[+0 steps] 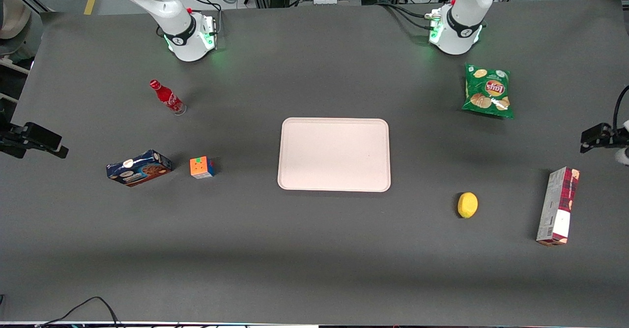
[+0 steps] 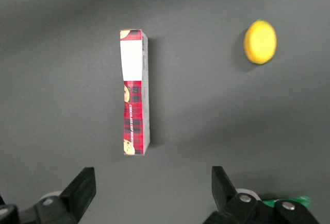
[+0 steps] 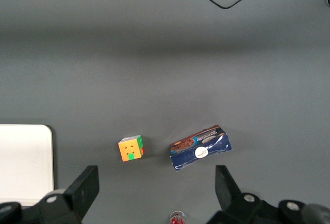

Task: Place red cookie box on tray
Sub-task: 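Move the open left gripper down over the red plaid cookie box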

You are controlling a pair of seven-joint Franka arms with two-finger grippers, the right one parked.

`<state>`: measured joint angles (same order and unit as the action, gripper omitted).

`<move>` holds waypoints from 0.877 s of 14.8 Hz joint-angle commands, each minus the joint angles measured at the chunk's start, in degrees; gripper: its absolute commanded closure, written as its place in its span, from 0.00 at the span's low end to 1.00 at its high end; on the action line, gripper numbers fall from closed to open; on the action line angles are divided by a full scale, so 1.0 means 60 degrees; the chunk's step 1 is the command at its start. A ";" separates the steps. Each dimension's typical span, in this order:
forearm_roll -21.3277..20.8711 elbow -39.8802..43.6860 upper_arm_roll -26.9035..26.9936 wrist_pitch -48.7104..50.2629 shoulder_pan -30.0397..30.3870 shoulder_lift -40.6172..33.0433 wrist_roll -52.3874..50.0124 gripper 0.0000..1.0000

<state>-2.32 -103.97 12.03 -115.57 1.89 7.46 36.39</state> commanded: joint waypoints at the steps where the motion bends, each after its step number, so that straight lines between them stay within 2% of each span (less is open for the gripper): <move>1: -0.0009 -0.0382 0.0266 -0.1317 -0.0052 0.0585 0.1167 0.00; 8: 0.0108 -0.0382 0.0252 -0.3441 0.0153 0.2211 0.2341 0.00; 11: 0.0545 -0.0353 0.0252 -0.4028 0.0240 0.2797 0.2532 0.00; 13: 0.1232 -0.0324 0.0252 -0.4380 0.0270 0.3251 0.2941 0.00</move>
<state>0.12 -106.48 13.36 -138.91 3.00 23.70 49.69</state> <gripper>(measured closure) 0.000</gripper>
